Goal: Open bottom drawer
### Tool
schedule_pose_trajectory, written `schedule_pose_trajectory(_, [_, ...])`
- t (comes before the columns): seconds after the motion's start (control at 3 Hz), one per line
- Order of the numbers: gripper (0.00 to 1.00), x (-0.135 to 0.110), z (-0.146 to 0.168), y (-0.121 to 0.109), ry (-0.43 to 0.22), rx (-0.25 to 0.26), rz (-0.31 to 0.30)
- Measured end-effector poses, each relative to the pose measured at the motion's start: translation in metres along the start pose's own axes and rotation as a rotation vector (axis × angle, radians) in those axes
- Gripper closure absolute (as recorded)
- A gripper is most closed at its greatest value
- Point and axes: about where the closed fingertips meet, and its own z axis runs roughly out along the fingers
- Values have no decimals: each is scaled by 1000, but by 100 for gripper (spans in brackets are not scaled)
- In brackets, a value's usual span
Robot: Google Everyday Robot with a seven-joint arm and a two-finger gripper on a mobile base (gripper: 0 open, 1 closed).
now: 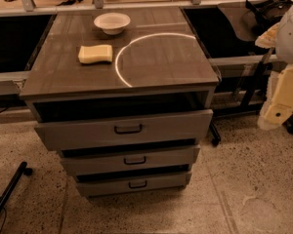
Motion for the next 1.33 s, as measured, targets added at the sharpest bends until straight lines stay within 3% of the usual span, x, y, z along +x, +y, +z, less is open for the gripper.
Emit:
schedule_pose_trajectory(0.33, [0,0,0,0,-1,2,-1])
schedule_pose_trajectory(0.67, [0,0,29,7,-15,-30,-32])
schedule_pose_trajectory(1.0, [0,0,96,26,-53,-124,-82])
schedule_pose_trajectory(1.33, [0,3,149,41,-97,-223,-73])
